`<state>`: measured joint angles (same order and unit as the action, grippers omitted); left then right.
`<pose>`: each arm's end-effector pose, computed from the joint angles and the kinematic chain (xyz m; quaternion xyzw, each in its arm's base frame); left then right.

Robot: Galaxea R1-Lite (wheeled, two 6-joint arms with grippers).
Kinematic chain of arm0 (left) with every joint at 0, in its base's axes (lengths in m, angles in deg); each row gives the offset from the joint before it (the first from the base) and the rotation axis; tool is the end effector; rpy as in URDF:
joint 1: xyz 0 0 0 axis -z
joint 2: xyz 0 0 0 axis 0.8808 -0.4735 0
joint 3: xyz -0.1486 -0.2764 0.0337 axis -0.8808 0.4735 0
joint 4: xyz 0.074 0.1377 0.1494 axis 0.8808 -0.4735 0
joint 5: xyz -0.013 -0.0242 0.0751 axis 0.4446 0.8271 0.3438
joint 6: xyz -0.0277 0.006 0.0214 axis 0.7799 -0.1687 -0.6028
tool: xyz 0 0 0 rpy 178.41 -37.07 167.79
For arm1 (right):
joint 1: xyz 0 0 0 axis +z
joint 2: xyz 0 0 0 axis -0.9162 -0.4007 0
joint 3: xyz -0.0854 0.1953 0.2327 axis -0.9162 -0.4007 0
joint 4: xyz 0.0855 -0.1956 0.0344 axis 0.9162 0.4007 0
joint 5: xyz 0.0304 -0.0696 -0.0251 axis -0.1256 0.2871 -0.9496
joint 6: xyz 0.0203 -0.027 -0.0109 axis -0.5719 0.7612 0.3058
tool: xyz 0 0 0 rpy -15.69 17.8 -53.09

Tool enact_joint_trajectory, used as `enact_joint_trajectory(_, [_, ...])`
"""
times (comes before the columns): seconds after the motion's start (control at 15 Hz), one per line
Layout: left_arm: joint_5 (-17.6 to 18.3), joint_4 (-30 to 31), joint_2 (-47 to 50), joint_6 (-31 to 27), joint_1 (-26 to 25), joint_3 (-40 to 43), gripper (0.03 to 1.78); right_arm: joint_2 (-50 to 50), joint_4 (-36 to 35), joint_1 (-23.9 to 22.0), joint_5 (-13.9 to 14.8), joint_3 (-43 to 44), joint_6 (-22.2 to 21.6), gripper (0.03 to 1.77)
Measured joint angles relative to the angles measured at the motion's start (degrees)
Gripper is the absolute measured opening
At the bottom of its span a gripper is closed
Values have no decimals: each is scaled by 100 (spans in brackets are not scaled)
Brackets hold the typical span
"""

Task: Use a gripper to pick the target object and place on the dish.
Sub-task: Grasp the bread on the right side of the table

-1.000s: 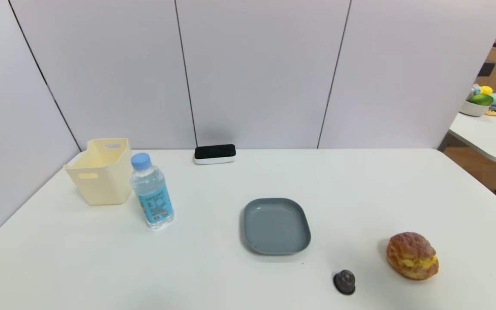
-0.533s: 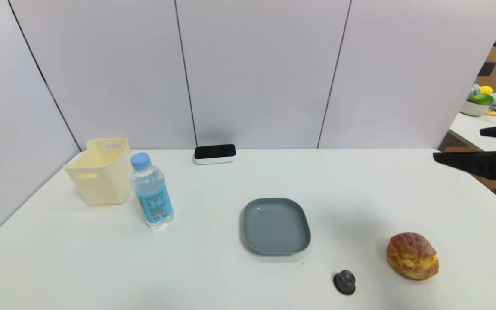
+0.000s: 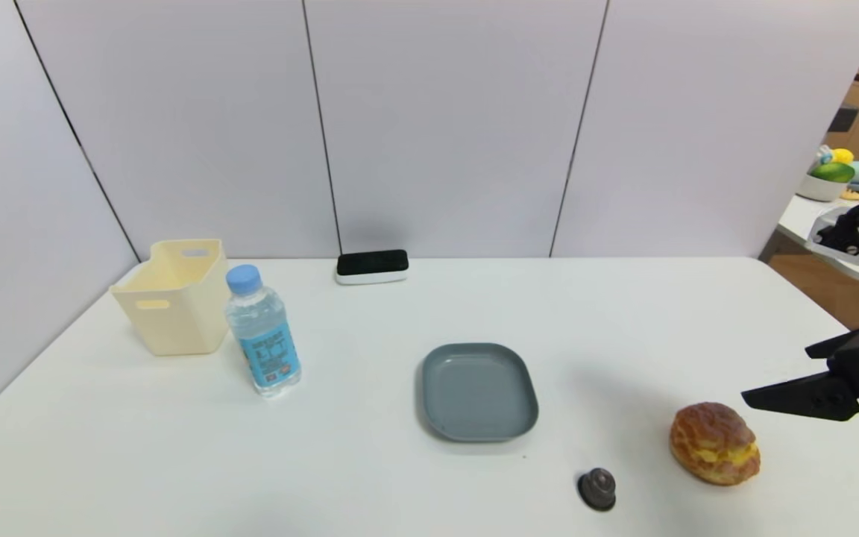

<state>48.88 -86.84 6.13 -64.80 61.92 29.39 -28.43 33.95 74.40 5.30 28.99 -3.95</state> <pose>0.0025 0.0008 0.0755 -0.0111 -0.0002 0.0088 0.9999 0.2052 0.0334 0.2522 -0.1257 0.4148 0.1793 0.8832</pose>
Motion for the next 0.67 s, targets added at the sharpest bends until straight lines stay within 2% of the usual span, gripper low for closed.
enact_joint_trajectory(0.67, [0,0,0,2,0,0,169,-621,91,-56,5,-187,5,171])
